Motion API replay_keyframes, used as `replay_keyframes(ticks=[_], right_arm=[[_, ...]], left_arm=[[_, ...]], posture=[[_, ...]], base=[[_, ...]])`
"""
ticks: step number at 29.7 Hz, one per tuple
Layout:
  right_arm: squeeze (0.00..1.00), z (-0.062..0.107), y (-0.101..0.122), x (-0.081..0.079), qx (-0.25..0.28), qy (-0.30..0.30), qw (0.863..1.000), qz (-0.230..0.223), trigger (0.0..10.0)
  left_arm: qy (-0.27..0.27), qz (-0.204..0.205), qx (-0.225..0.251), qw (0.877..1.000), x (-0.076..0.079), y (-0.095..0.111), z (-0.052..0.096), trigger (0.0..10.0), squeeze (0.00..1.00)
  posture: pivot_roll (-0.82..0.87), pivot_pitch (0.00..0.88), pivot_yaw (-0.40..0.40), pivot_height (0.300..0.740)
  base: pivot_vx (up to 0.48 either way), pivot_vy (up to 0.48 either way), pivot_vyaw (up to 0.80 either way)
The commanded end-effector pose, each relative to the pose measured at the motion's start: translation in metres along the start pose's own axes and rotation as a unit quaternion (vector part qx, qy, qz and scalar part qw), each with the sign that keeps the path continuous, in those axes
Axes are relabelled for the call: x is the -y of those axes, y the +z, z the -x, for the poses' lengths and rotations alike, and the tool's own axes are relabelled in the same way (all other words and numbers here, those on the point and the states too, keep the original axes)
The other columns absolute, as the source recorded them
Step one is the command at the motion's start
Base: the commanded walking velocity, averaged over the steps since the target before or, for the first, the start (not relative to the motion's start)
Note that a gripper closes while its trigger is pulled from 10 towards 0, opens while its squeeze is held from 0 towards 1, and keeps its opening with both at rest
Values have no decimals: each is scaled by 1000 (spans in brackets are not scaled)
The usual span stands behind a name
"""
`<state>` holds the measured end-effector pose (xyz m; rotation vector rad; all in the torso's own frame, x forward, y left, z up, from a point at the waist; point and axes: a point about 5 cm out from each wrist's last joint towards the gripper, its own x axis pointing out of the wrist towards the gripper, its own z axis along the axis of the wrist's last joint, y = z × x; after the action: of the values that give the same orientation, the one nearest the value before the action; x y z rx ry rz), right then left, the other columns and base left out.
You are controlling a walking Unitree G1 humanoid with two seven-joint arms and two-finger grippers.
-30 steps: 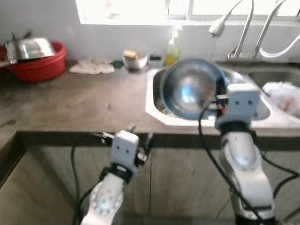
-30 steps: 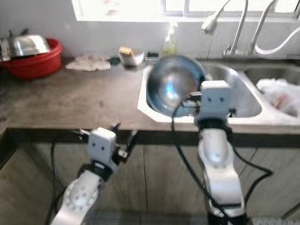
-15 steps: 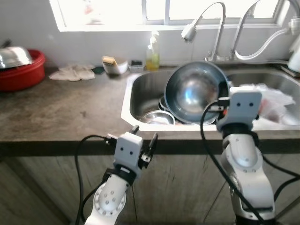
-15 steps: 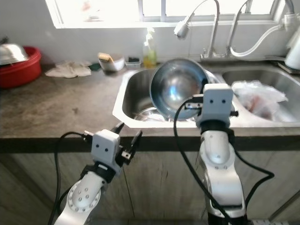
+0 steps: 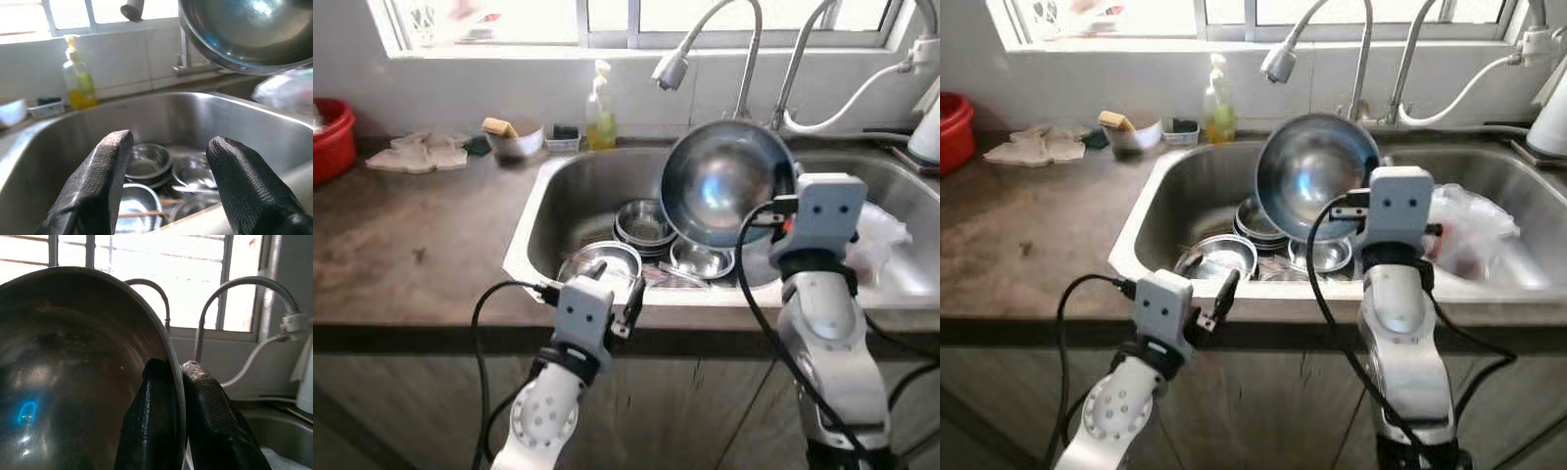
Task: Kitchen organization
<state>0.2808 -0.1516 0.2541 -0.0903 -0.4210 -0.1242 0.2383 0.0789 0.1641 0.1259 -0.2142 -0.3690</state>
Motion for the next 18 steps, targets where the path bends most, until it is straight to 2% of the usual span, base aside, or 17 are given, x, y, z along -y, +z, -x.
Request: replay_keyframes(ticks=[1, 8, 14, 15, 18], right_arm=[[0, -2, 5, -7, 6, 16, 1000, -13, 10000], [0, -12, 10, -6, 9, 36, 999, -17, 10000], [0, -29, 13, -3, 2, 46, 999, -8, 10000], [0, -42, 10, 1, -19, 43, 999, 13, 10000], [0, -59, 1, 6, -52, 37, 997, 32, 10000]], left_arm=[[16, 0, -2, 1000, -7, 1, 0, 10000, 0], [17, 1, -9, 1000, -7, -1, 1, 10000, 0], [15, 4, -8, 1000, -6, -1, 2, 10000, 0], [15, 6, -7, 1000, -5, 0, 2, 10000, 0], [14, 10, -6, 1000, -4, 1, 3, 10000, 0]], posture=[[145, 70, -20, 740], [146, 78, -23, 740], [145, 85, -28, 740], [145, 87, -31, 740], [151, 96, -35, 740]], base=[[341, 0, 0], [0, 0, 0], [0, 0, 0], [0, 0, 0], [0, 0, 0]])
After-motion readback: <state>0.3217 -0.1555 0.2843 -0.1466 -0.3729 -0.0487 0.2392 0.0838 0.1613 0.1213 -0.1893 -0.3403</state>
